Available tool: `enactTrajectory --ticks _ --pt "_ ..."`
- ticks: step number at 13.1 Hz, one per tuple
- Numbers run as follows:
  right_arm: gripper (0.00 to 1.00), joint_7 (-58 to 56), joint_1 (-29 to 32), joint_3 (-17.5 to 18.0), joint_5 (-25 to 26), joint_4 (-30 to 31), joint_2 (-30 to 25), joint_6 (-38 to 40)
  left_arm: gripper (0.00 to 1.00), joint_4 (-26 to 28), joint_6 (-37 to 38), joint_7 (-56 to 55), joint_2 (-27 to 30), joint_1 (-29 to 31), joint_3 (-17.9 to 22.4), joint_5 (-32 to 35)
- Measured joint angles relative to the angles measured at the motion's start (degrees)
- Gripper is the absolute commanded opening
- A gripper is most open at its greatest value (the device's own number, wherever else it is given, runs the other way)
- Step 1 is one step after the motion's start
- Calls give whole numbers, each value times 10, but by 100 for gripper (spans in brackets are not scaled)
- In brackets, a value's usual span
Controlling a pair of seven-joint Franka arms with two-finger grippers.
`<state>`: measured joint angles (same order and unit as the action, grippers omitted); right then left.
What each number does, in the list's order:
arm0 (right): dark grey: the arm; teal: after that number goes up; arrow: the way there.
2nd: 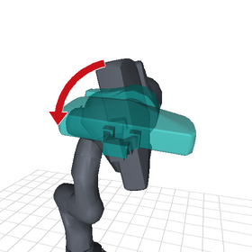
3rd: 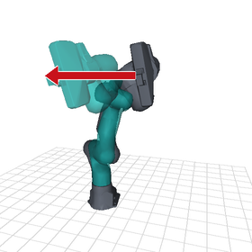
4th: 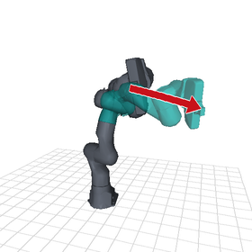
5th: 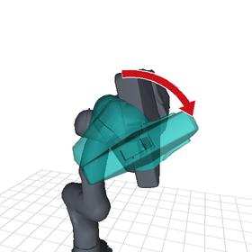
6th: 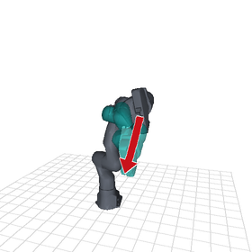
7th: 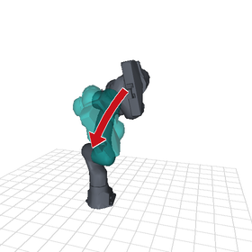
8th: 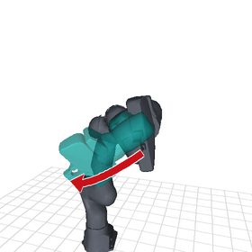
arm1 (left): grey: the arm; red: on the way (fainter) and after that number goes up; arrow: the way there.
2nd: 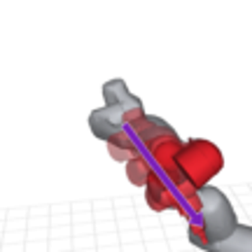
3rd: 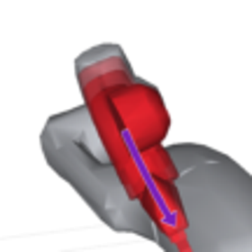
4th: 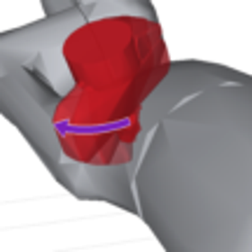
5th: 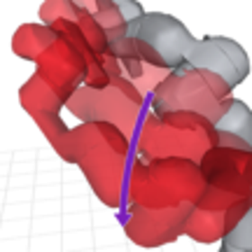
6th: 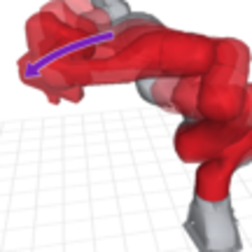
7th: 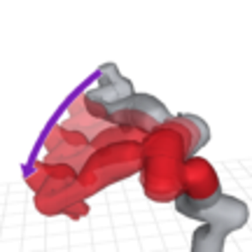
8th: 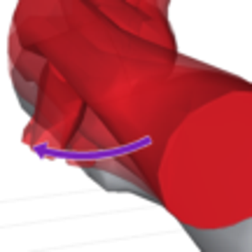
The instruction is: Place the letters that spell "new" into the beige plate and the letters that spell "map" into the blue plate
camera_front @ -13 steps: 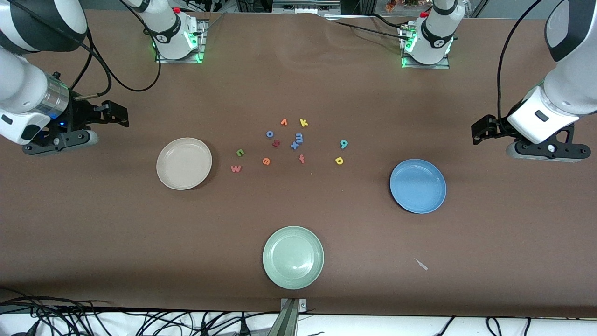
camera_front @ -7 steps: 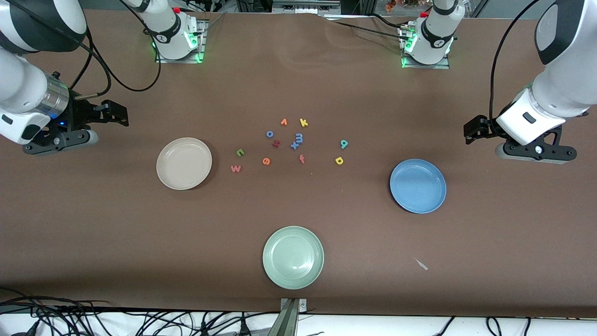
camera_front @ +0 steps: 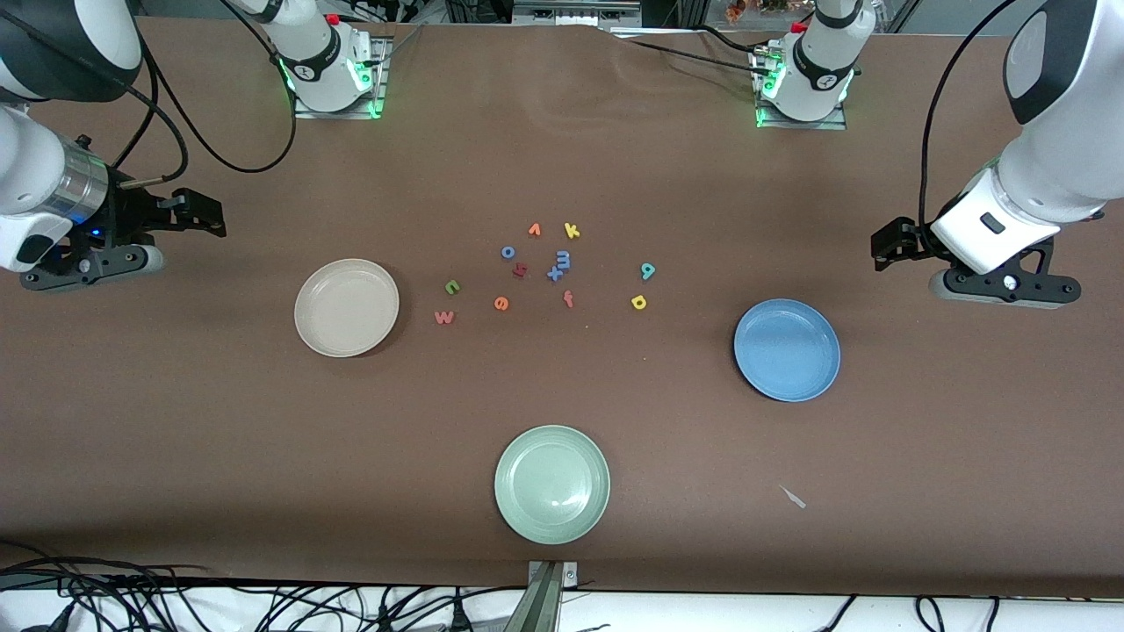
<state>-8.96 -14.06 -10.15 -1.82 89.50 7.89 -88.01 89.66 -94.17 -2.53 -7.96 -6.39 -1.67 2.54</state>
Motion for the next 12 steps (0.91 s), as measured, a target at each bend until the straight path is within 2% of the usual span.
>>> enactTrajectory --ticks 9,12 --pt "100 0 -2 1 0 0 0 0 100 2 0 0 -10 -10 -3 0" --pt "100 0 -2 1 0 0 0 0 100 2 -5 -36 -31 -38 -5 -2"
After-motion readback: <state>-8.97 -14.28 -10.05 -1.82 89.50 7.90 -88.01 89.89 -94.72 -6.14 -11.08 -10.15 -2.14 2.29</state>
